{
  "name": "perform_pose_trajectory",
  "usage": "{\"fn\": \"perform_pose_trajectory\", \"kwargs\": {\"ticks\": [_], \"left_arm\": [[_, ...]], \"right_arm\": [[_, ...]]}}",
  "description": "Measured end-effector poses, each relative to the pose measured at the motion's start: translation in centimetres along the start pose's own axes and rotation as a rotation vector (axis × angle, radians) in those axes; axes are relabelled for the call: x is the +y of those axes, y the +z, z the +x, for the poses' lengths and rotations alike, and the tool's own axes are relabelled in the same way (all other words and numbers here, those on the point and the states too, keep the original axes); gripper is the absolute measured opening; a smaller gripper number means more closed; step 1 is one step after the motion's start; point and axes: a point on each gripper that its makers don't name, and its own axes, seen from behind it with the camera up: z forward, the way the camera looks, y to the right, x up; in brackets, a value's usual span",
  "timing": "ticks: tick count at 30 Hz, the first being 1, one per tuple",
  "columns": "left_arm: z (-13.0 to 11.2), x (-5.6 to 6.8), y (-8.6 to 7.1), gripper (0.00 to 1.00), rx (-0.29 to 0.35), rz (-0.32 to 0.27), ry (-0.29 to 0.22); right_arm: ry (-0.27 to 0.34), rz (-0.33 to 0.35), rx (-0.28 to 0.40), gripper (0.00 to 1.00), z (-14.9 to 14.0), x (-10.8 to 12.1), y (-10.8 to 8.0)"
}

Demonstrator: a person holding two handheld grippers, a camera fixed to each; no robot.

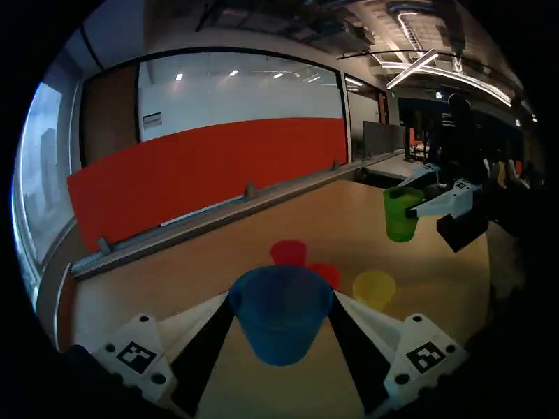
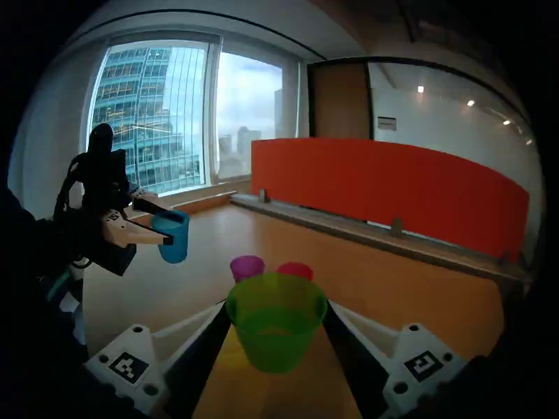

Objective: Pour water

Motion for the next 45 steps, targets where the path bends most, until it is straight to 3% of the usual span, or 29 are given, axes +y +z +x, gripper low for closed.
{"fn": "perform_pose_trajectory", "kwargs": {"ticks": [22, 45], "left_arm": [[-5.5, 1.0, 0.3, 0.89, -0.211, -0.054, 0.037], [-11.4, 1.2, 1.7, 0.89, -0.369, -0.105, 0.022]], "right_arm": [[-0.03, 0.027, -0.22, 0.92, -6.0, 0.2, 1.1], [-0.05, 0.033, -0.345, 0.92, -10.0, 0.6, 1.8]]}}
